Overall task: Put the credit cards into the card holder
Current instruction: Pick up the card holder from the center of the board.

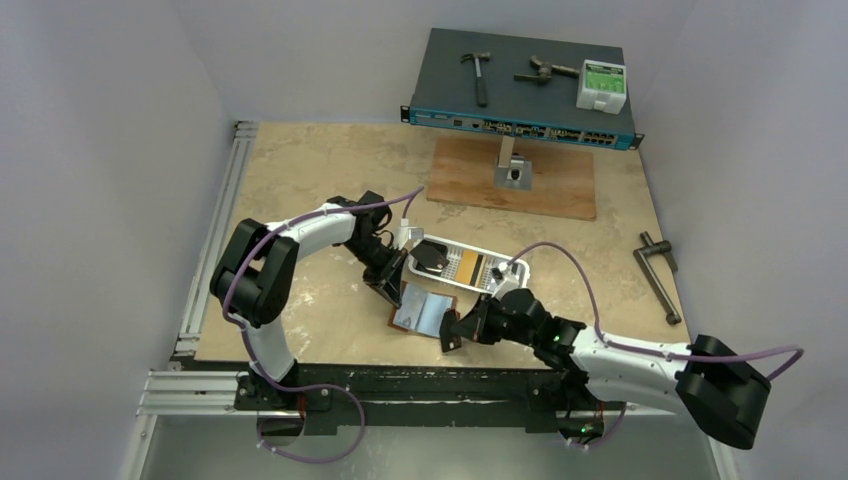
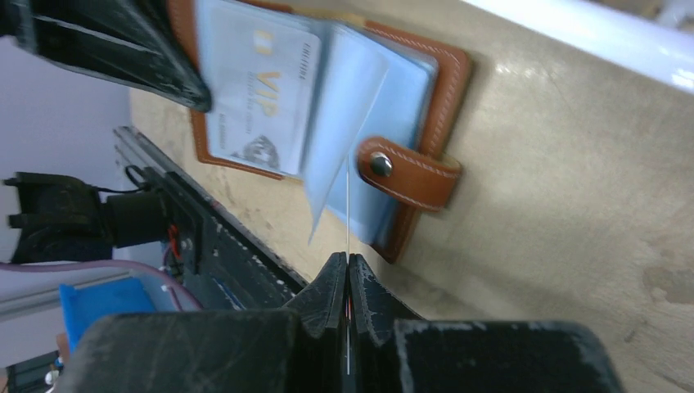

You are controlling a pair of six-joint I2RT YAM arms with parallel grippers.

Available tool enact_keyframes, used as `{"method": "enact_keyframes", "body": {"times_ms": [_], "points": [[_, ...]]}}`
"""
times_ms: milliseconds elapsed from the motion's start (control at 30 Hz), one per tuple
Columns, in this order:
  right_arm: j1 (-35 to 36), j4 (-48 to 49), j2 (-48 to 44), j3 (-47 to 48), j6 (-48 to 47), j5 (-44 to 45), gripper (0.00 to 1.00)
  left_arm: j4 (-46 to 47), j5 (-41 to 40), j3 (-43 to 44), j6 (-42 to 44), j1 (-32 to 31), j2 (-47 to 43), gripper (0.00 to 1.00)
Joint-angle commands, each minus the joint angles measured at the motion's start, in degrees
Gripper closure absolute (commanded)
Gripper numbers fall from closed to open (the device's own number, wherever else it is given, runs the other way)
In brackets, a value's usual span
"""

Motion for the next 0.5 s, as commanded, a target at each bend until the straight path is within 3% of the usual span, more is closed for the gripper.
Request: {"method": "enact_keyframes", "body": {"times_ms": [0, 67, 233, 467], "points": [[-1.28, 7.01, -3.04, 1.98, -4.04, -0.25, 1.0, -1.36, 0.37, 1.06, 1.76, -0.09, -0.41, 0.97], [-2.09, 9.8, -0.91, 2.7, -4.86, -1.73, 1.0, -1.75, 0.43, 1.3, 1.99, -0.09, -0.32, 0.81], [-2.73, 16.34, 9.04, 4.76, -6.09, -6.06, 1.0, -2.07, 1.89, 1.44, 2.57, -0.06, -0.31, 0.59], [-3.13, 19.58, 14.01, 6.16, -6.68, -7.22, 1.0, -2.09, 4.62, 1.78, 2.38, 0.38, 0.42, 0.55]]}}
